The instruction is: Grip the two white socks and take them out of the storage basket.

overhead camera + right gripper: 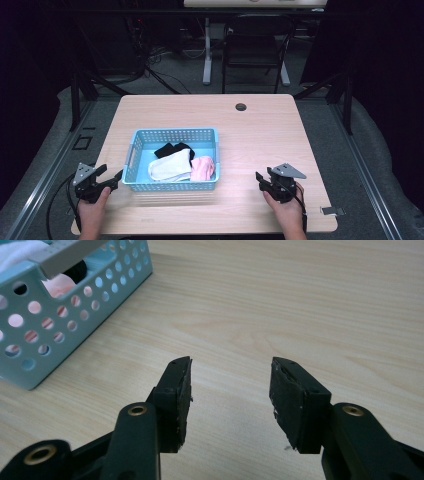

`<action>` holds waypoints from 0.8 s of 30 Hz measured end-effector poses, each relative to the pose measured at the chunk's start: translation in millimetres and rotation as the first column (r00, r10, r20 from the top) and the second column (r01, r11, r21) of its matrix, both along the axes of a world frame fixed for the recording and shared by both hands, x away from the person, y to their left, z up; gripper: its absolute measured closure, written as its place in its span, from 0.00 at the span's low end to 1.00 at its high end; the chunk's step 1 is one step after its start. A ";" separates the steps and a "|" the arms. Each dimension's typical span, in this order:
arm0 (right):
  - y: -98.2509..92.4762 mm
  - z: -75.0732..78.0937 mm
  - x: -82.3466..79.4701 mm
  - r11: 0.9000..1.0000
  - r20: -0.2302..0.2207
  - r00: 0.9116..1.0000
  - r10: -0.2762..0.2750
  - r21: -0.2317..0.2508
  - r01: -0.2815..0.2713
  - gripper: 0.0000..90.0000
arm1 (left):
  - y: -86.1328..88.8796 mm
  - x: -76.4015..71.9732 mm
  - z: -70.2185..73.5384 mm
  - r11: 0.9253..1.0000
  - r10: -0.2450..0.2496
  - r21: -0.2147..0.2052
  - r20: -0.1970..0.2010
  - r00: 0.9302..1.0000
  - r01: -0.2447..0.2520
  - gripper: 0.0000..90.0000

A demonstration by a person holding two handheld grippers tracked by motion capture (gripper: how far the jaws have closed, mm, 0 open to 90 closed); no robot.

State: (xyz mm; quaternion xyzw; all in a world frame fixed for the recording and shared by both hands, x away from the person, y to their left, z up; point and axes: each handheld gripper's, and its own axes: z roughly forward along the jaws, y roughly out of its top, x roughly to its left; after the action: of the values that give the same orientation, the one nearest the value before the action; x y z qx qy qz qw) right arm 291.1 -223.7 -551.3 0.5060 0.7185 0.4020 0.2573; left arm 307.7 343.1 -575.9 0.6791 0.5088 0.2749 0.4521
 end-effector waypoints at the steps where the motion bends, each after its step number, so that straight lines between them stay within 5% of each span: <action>1: 0.7 0.6 -0.1 1.000 0.005 1.000 0.000 0.000 0.000 0.58 | 0.0 -0.1 0.0 1.000 0.000 0.001 -0.001 1.000 0.000 0.28; 24: 7.9 4.7 3.2 1.000 -0.056 0.998 0.018 -0.004 -0.019 0.58 | 2.2 -1.3 1.1 1.000 0.003 -0.014 0.009 1.000 -0.003 0.28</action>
State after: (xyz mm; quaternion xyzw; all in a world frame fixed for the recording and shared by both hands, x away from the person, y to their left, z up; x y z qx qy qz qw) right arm 294.3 -215.9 -546.6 0.5097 0.7310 0.3882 0.2346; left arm 306.4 345.3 -574.8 0.6740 0.5096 0.2749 0.4587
